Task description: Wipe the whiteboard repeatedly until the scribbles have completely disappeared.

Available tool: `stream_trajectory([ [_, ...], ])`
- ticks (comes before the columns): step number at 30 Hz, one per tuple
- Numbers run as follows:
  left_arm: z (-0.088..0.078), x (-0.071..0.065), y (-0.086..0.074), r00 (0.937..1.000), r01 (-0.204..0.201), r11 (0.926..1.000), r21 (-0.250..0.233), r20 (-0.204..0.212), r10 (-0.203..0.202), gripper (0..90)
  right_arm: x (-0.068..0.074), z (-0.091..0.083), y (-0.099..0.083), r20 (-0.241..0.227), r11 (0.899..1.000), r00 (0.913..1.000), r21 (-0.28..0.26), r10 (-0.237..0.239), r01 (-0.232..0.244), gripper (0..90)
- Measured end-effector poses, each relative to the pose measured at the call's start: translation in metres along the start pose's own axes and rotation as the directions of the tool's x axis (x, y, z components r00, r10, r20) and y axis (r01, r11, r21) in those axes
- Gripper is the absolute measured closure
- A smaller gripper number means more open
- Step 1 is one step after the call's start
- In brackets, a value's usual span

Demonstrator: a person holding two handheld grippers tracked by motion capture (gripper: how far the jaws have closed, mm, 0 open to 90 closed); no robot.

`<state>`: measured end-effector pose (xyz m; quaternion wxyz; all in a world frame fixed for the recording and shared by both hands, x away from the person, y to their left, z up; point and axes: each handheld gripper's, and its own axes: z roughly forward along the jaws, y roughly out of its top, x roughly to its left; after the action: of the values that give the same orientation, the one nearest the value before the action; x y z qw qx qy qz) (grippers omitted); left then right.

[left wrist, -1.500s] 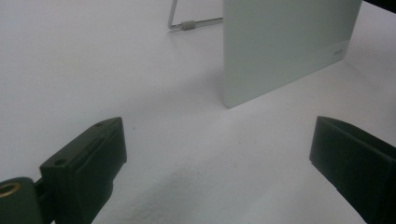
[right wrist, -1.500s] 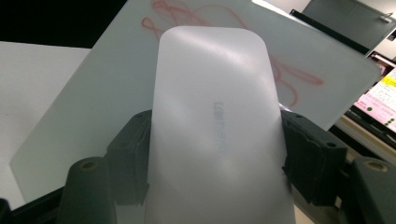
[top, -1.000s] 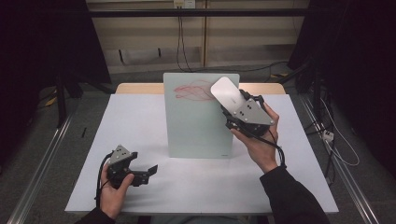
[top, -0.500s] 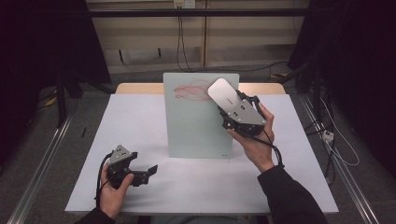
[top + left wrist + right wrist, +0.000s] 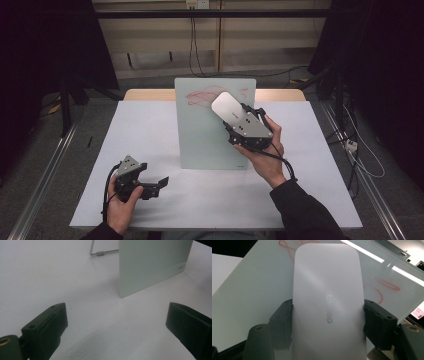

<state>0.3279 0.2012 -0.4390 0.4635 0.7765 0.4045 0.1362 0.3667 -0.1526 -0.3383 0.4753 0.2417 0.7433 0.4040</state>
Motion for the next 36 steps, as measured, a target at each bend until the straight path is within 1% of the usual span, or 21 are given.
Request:
stream_trajectory([
  [2,0.0,0.0,0.0,1.0,-0.001,1.0,-0.001,-0.001,0.001,3.8,-0.001,0.0,0.0,0.004,1.0,1.0,0.003,-0.007,0.007,31.3],
  [4,0.0,0.0,0.0,1.0,-0.002,1.0,-0.001,0.0,0.002,3.8,-0.003,-0.001,0.0,0.015,1.0,0.9999,0.002,-0.003,0.003,31.3],
  [7,0.0,0.0,0.0,1.0,-0.002,1.0,-0.001,0.0,0.002,3.8,-0.01,-0.004,0.0,0.033,1.0,0.9993,-0.003,0.015,-0.015,31.3],
  [13,-0.001,-0.001,0.0,1.0,-0.001,1.0,-0.001,0.002,0.001,3.8,-0.02,-0.007,-0.001,0.052,1.0,0.9983,-0.005,0.026,-0.025,31.3],
  [14,-0.001,-0.001,0.0,1.0,-0.002,1.0,0.001,0.005,0.002,3.8,-0.02,-0.007,-0.001,0.053,0.999,0.9978,-0.006,0.04,-0.04,31.2],
  [16,0.0,-0.001,0.0,1.0,-0.007,1.0,0.004,0.005,0.007,3.8,-0.022,-0.008,-0.001,0.063,0.999,0.9973,-0.006,0.038,-0.038,31.3],
  [19,-0.001,-0.001,0.0,1.0,0.002,1.0,-0.004,0.0,-0.002,3.8,-0.026,-0.01,0.0,0.071,0.999,0.9966,-0.002,0.042,-0.042,31.3],
  [21,-0.001,-0.001,0.0,1.0,0.005,1.0,-0.006,0.002,-0.005,3.8,-0.03,-0.011,0.001,0.082,0.999,0.9952,-0.005,0.053,-0.053,31.2],
  [25,-0.001,-0.001,0.0,1.0,-0.001,1.0,0.0,0.004,0.001,3.8,-0.036,-0.012,0.001,0.102,0.998,0.993,-0.008,0.06,-0.059,31.2],
  [27,-0.001,-0.001,0.0,1.0,0.0,1.0,-0.001,0.003,0.0,3.8,-0.035,-0.012,0.0,0.104,0.998,0.9928,-0.005,0.06,-0.059,31.2],
  [30,-0.001,-0.001,0.0,1.0,0.0,1.0,-0.001,0.003,0.0,3.8,-0.032,-0.011,0.0,0.089,0.998,0.9944,-0.001,0.058,-0.058,31.2],
  [36,0.0,-0.001,0.0,1.0,0.0,1.0,0.002,0.005,0.0,3.8,-0.015,-0.007,-0.003,0.03,0.999,0.9983,0.012,0.049,-0.05,31.3],
])
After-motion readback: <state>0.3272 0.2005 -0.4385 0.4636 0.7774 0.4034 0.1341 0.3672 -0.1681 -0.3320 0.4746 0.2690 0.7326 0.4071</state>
